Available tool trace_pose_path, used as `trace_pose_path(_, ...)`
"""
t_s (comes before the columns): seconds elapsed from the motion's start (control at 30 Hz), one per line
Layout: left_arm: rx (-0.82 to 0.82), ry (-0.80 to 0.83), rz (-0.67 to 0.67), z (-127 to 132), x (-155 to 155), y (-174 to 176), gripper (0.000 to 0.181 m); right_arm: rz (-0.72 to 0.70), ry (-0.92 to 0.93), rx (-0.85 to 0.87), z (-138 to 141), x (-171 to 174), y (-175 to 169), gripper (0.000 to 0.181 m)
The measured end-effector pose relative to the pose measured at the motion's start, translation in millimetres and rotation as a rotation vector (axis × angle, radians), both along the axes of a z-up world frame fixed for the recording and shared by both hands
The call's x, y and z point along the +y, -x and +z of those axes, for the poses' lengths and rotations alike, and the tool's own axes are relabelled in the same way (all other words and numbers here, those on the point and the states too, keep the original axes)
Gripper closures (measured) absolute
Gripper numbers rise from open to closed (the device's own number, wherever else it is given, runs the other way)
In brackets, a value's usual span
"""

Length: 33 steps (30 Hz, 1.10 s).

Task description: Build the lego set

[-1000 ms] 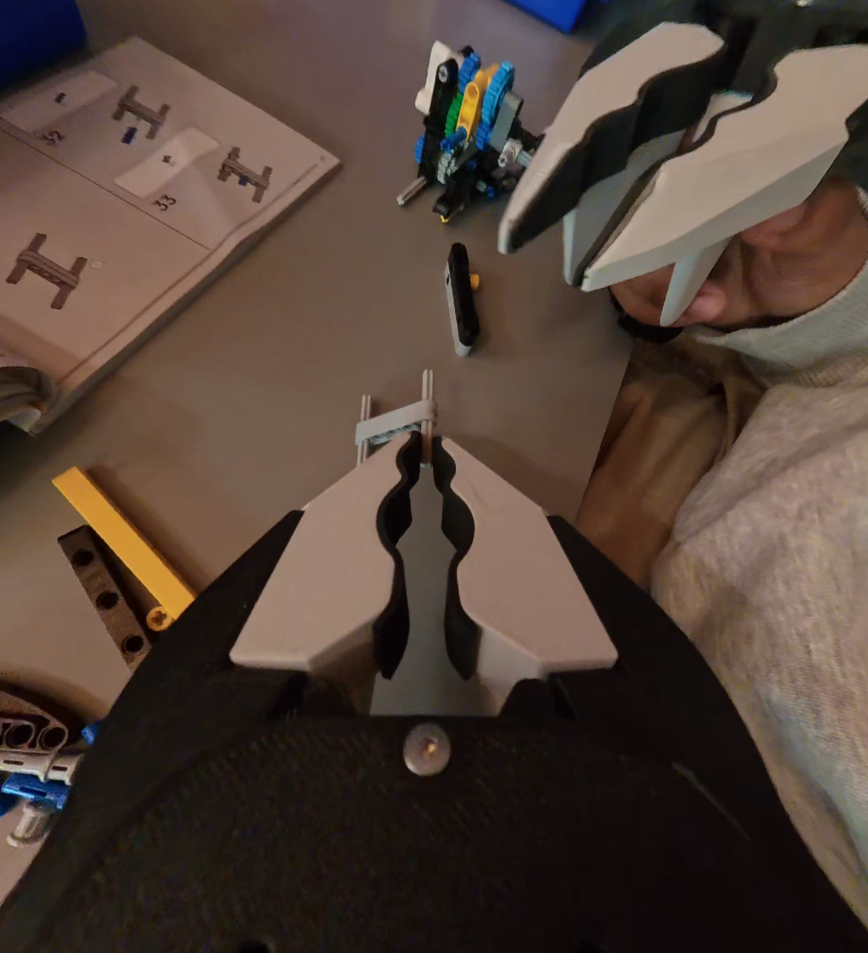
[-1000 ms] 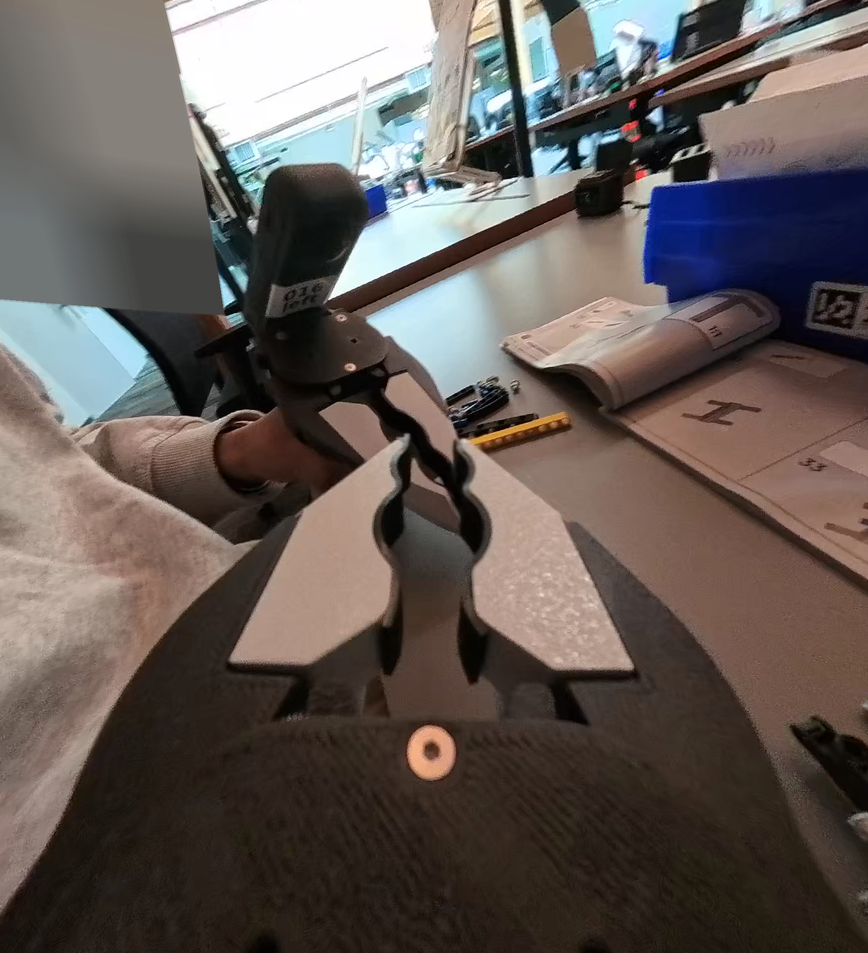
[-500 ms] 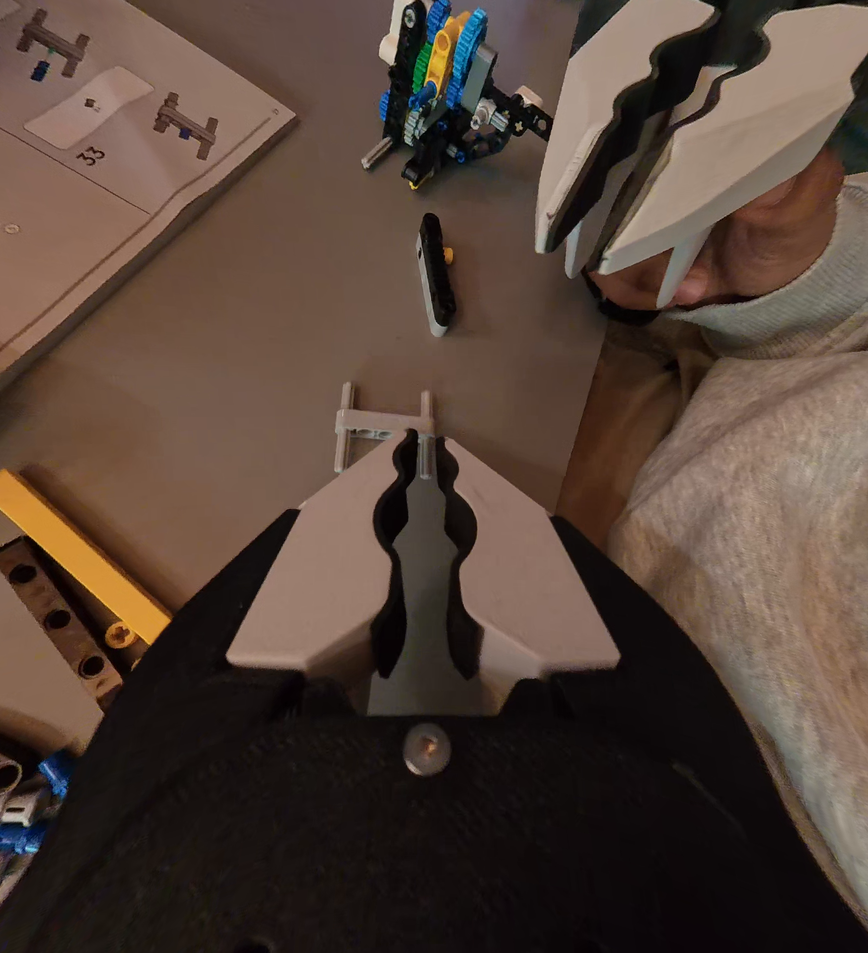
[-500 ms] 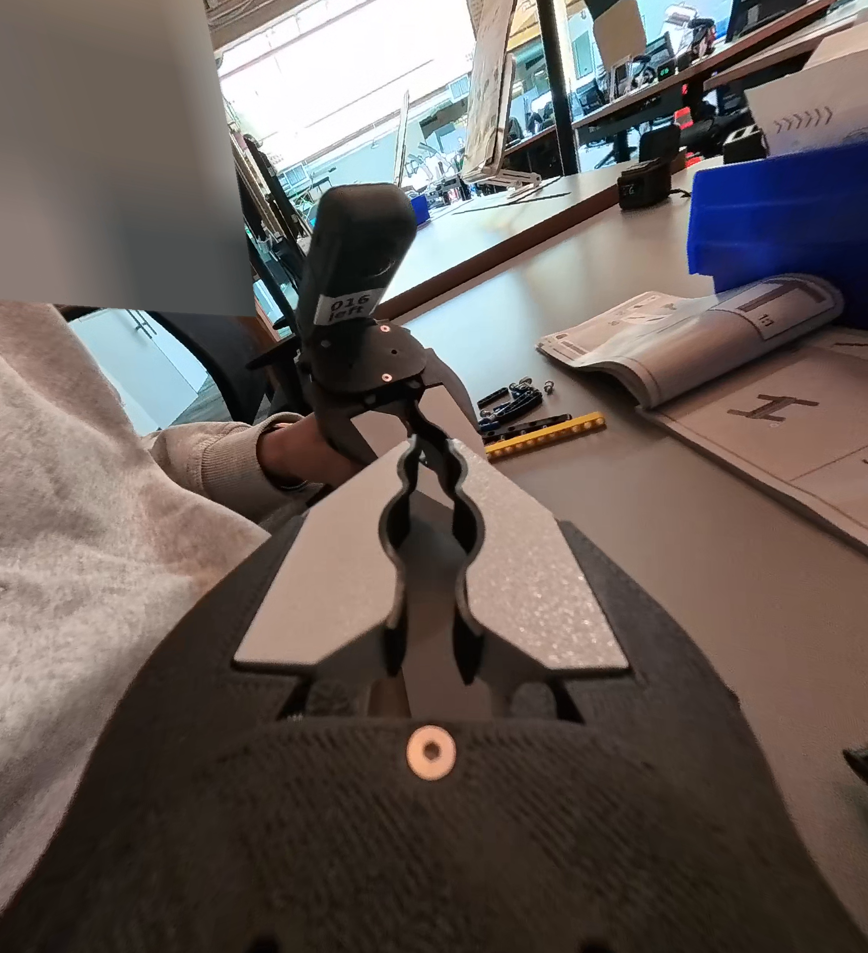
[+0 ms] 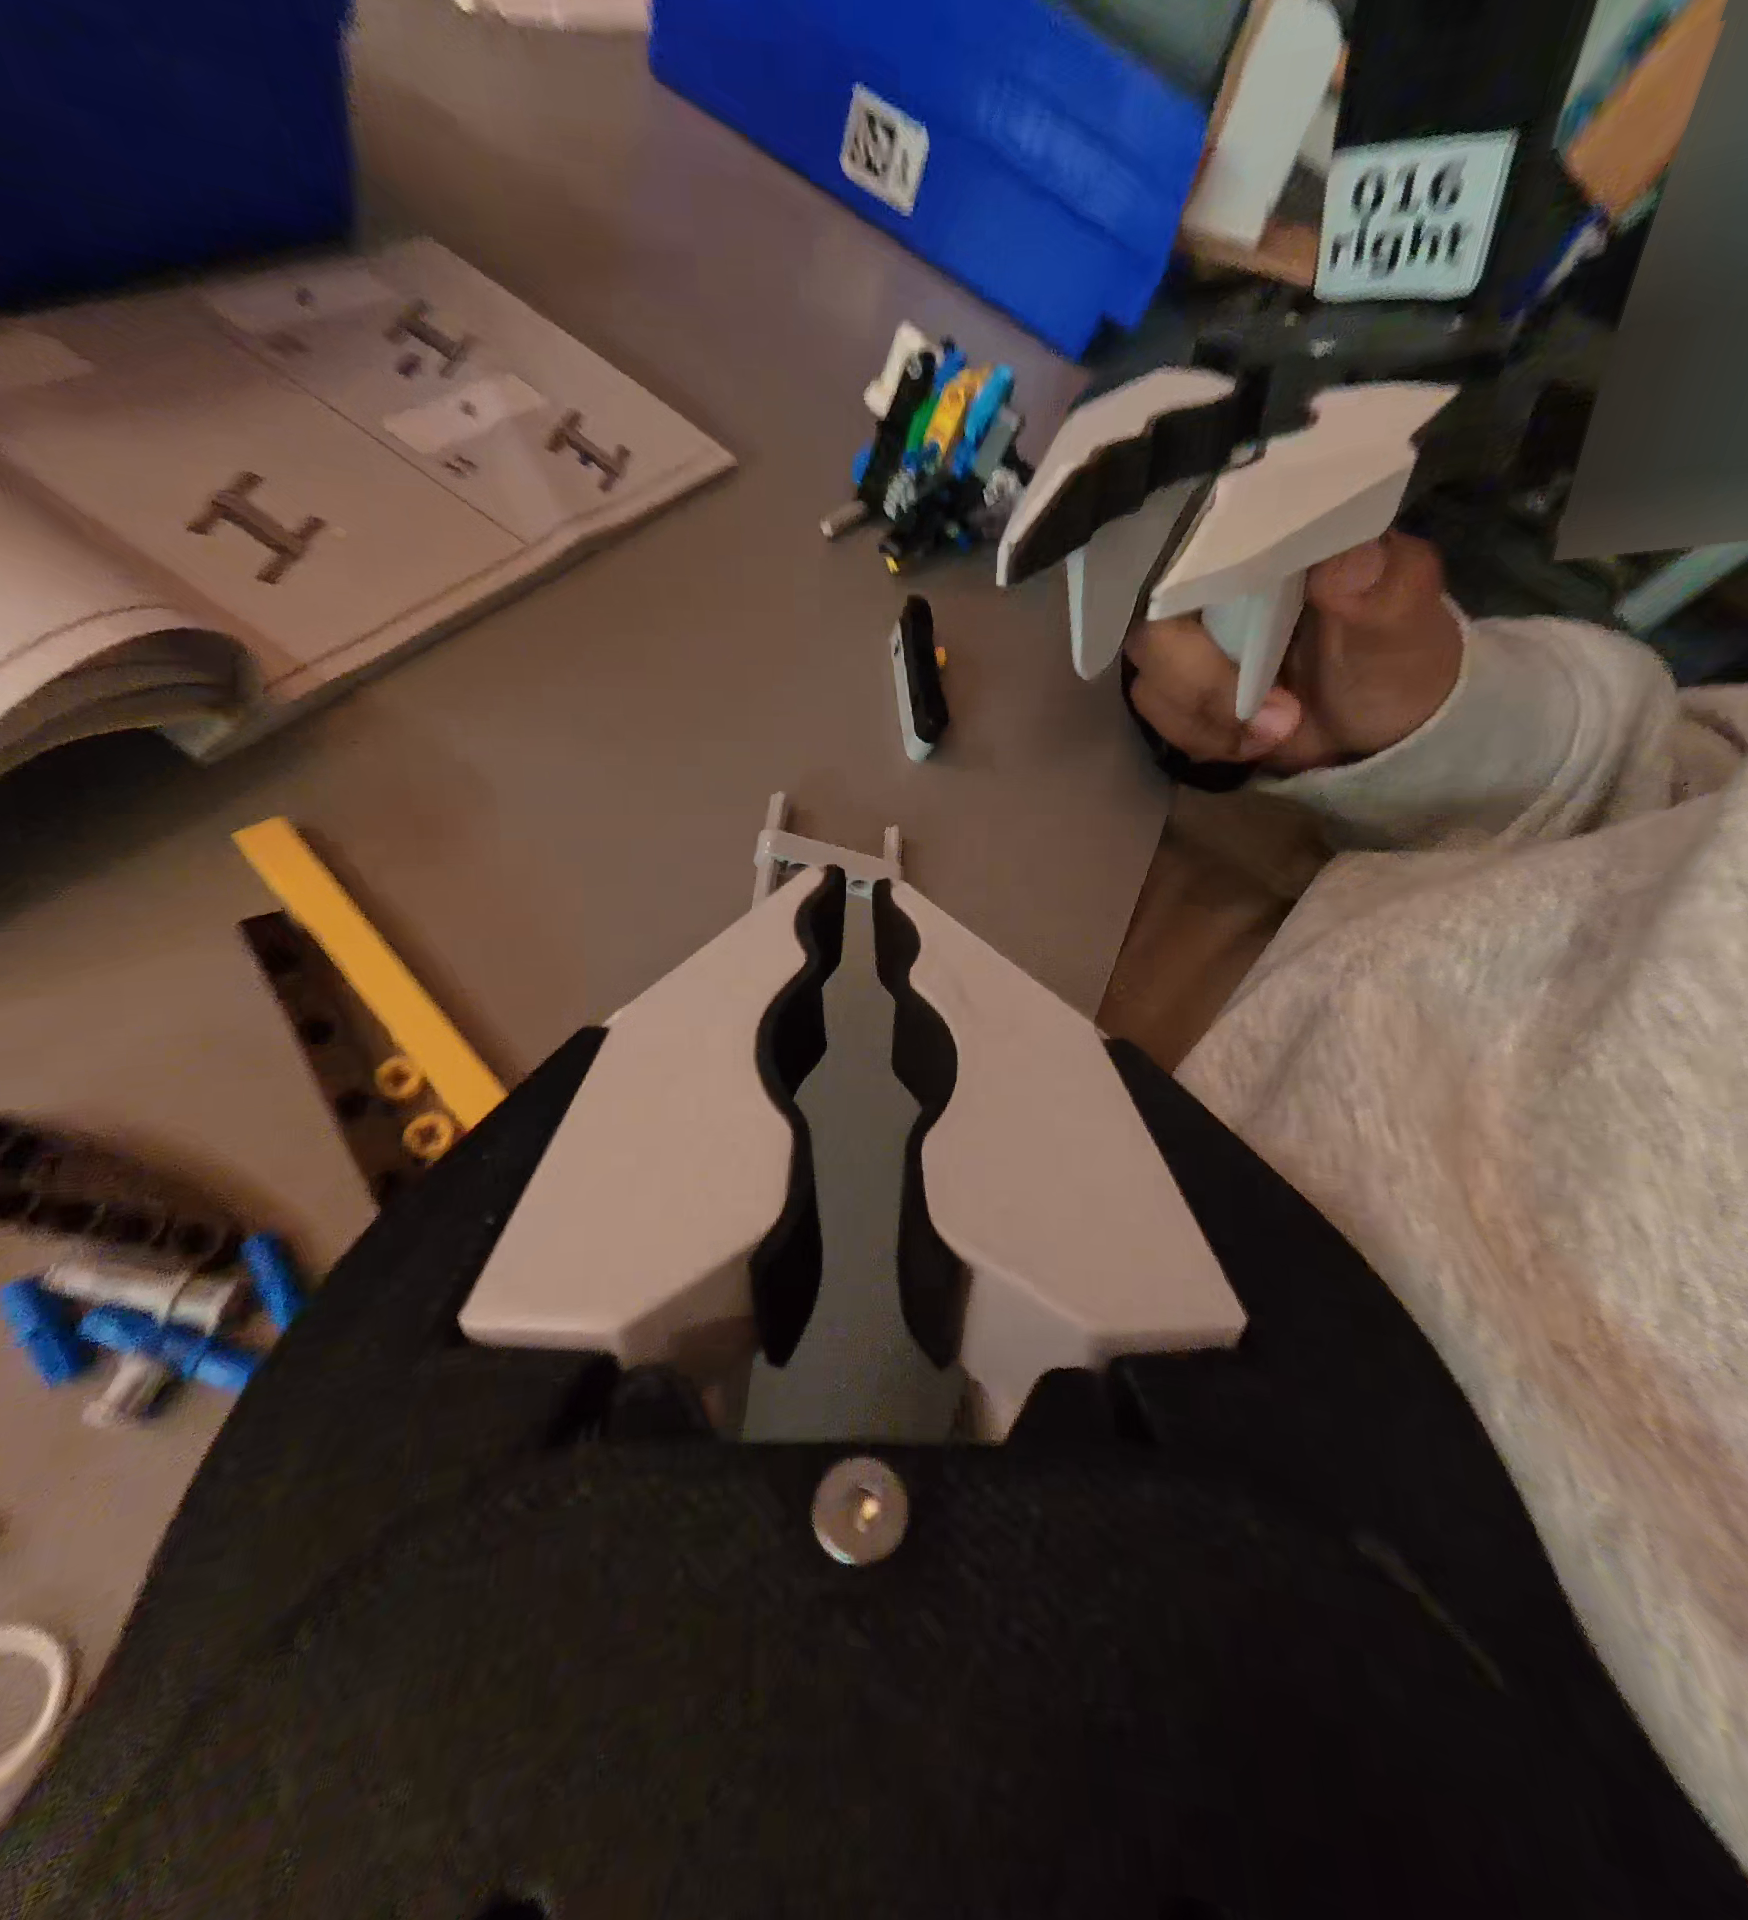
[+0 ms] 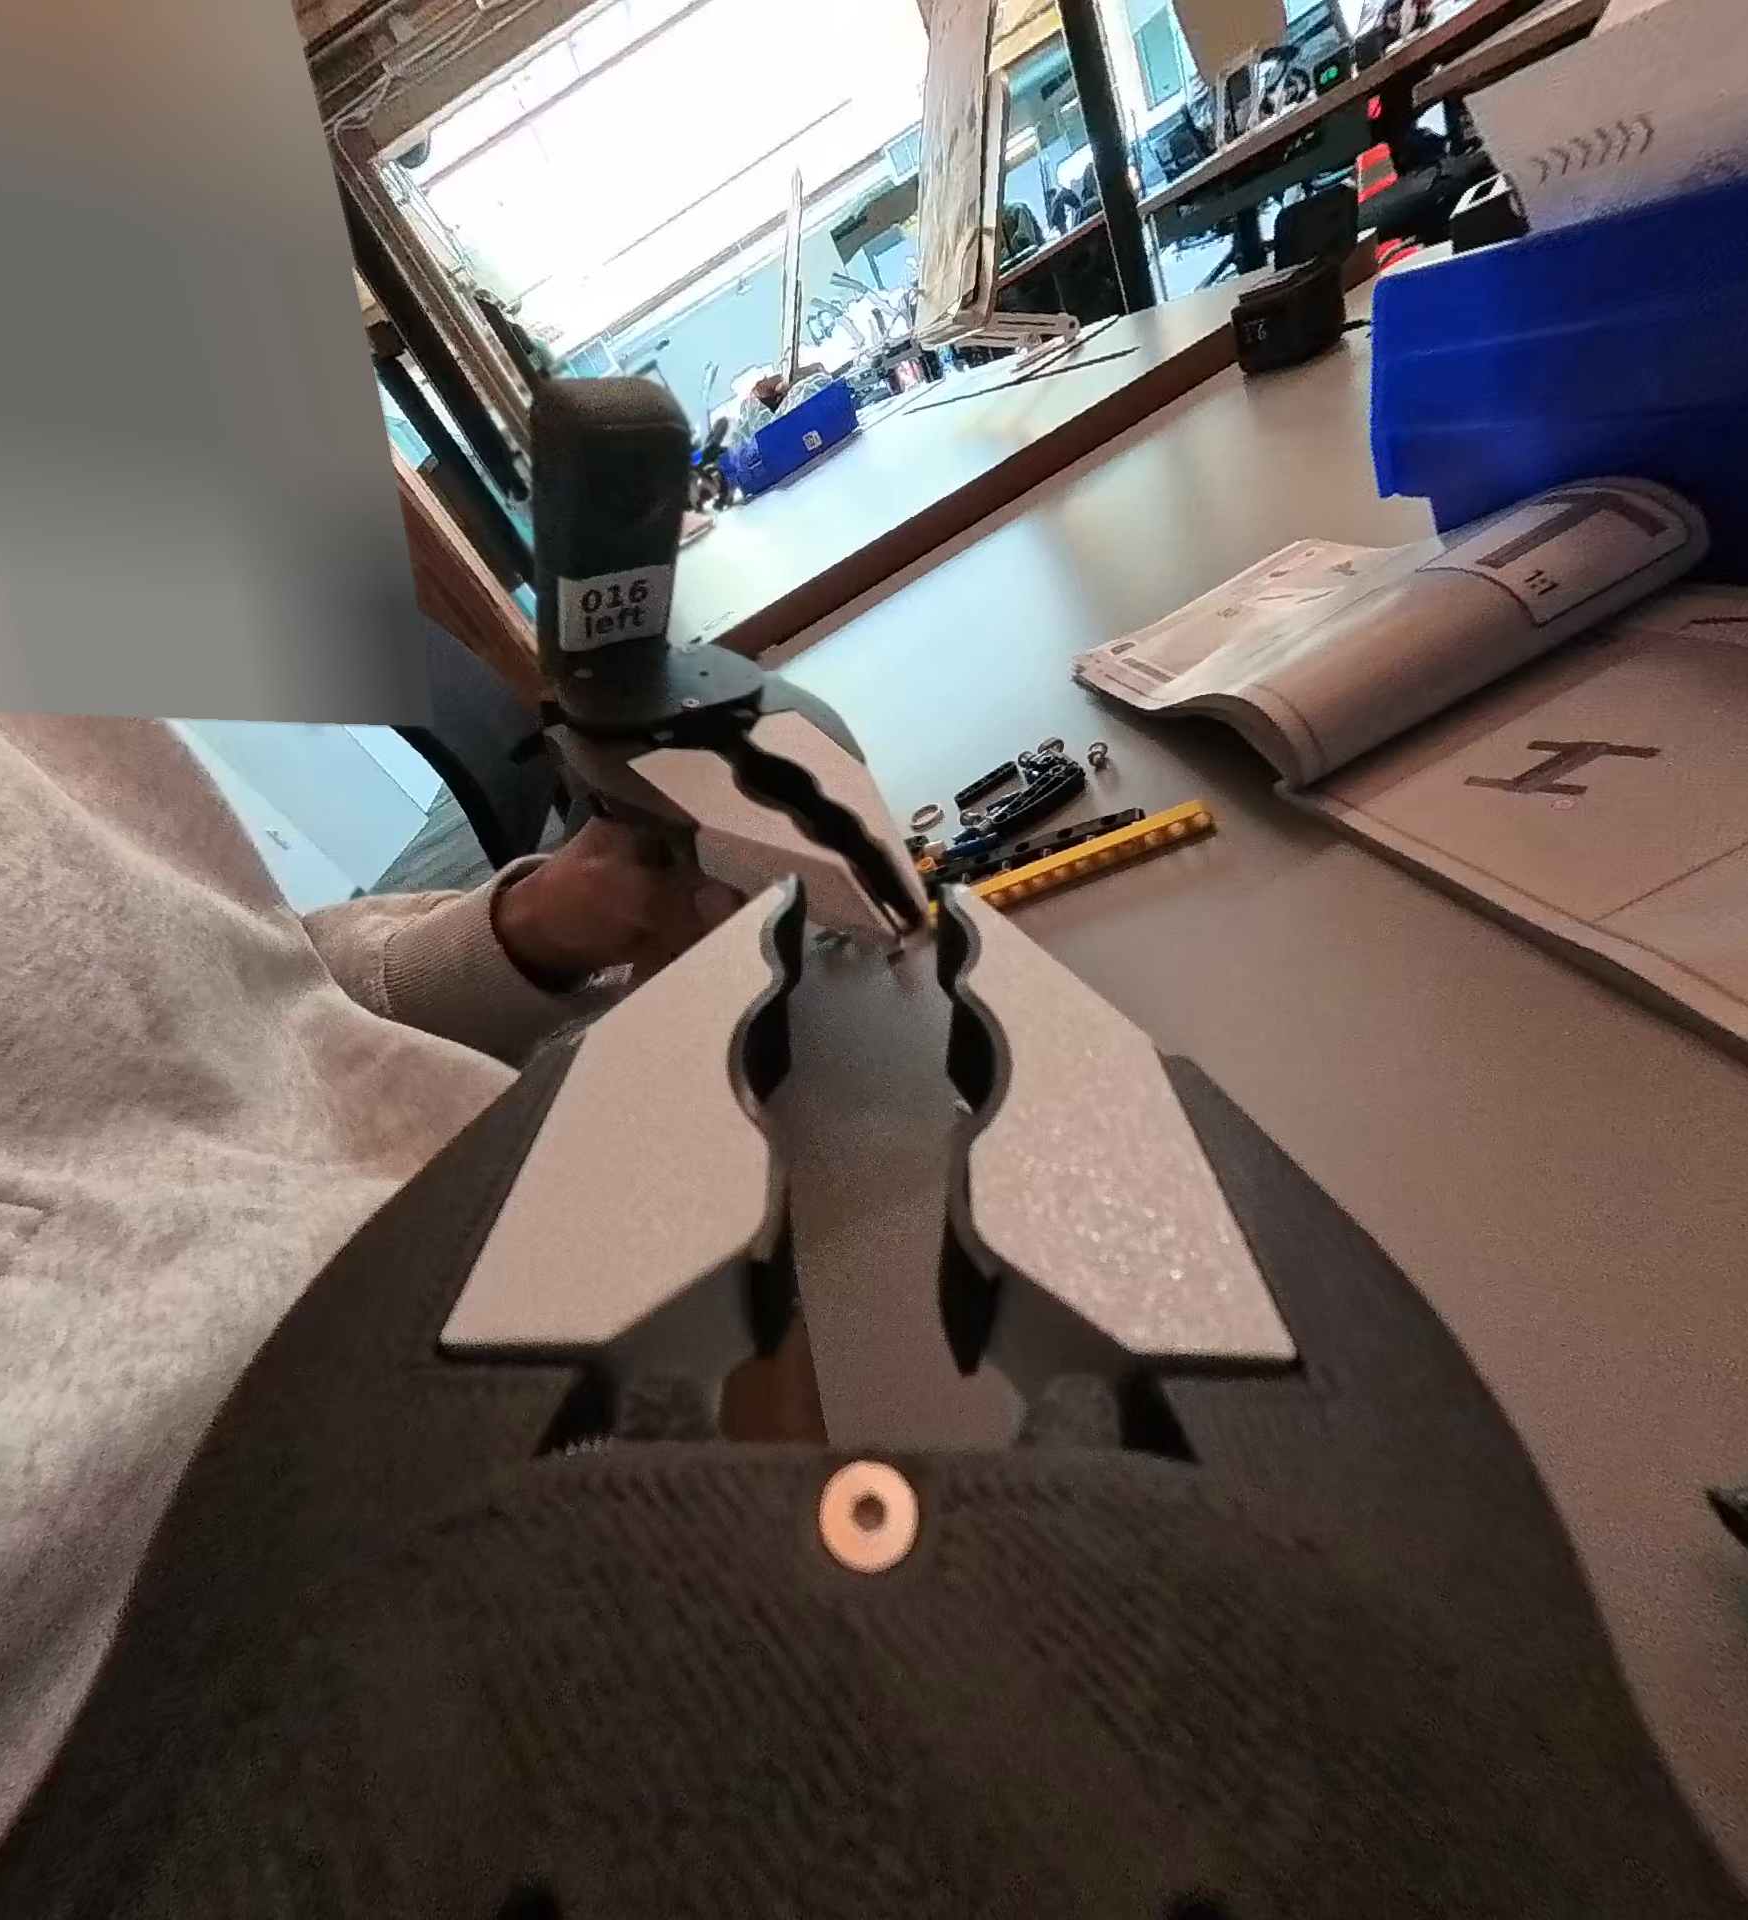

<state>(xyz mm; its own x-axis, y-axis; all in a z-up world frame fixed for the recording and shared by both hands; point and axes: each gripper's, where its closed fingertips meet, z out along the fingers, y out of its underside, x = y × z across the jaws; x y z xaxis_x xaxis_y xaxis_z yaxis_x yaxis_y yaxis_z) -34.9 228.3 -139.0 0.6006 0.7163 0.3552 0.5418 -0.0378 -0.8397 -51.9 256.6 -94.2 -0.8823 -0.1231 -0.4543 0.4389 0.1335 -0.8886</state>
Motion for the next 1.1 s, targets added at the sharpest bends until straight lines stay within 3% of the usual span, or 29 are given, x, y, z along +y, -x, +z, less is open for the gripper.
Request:
trace_pose_path(0.03,0.015,-0.025,0.025,4,-6,-2,0.178,0.000,-0.005,-0.004,-1,-1,0,0.156)
trace_pose_path(0.33,0.029,-0.184,0.112,13,-31,-2,0.181,-0.028,-0.073,0.053,-10,-8,-1,0.156)
trace_pose_path(0.73,0.070,-0.156,0.112,16,-27,-2,0.181,-0.068,-0.187,0.234,-24,-14,-11,0.152)
trace_pose_path(1.1,0.056,-0.128,0.110,11,-23,0,0.181,-0.075,-0.199,0.247,-26,-14,-11,0.151)
